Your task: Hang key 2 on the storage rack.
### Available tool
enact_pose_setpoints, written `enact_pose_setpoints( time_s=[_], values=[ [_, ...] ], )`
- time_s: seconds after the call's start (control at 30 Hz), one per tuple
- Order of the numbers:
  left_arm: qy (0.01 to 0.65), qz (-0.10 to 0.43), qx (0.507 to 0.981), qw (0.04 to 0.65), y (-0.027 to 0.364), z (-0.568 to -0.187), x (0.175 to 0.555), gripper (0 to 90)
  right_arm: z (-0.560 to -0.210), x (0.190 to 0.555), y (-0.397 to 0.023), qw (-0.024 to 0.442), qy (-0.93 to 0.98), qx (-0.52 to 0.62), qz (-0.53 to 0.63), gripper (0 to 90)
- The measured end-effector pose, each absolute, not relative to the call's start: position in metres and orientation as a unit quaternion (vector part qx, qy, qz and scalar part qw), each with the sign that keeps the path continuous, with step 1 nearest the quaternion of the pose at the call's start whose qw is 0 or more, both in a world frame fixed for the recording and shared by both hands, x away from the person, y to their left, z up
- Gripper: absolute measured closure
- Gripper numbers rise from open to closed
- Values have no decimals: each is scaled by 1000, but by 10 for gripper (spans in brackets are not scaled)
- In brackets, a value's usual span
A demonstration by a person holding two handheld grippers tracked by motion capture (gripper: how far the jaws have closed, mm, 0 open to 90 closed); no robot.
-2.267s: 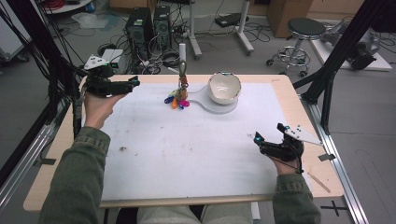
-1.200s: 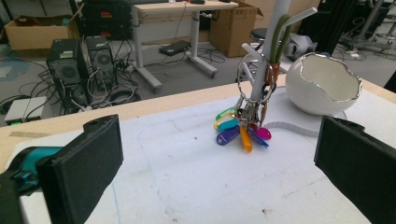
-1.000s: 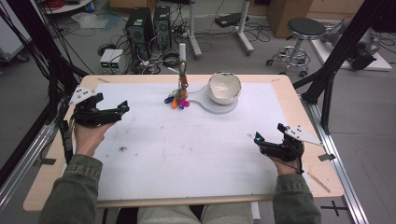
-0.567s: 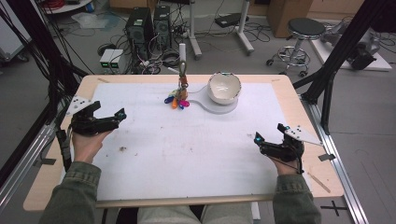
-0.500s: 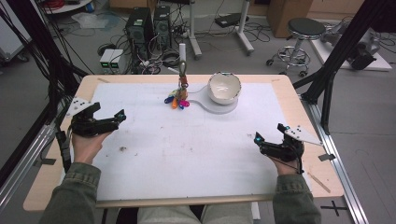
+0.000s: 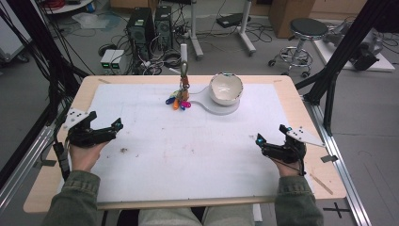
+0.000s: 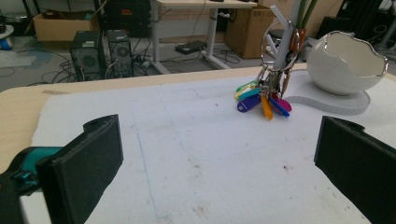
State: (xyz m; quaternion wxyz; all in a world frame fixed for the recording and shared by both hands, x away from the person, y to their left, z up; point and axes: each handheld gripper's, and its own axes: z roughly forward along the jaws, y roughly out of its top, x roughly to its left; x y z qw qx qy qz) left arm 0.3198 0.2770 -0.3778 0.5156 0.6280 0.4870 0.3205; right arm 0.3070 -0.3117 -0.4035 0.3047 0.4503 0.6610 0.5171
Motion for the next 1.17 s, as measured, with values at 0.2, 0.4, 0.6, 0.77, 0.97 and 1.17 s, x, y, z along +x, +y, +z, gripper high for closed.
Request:
enact_pose_setpoints(
  time_s=[0.2,0.4,0.6,0.77,0.97,1.17],
  values=[
    [488,328,626,512,280,-386,311,16,-403,307,-311,304,661,451,517,16],
    [488,341,622,509,281,-394,304,16,-403,307,-311,304,661,450,518,16],
    [491,364,605,511,286,-406,295,16,-403,306,-311,305,661,449,518,16],
    [495,377,589,515,293,-413,290,16,-403,306,-310,303,662,449,518,17],
    [492,371,594,518,293,-415,289,16,-403,306,-309,305,664,446,517,16],
    [484,359,599,528,292,-415,288,16,-403,307,-308,307,666,445,514,16]
  ],
)
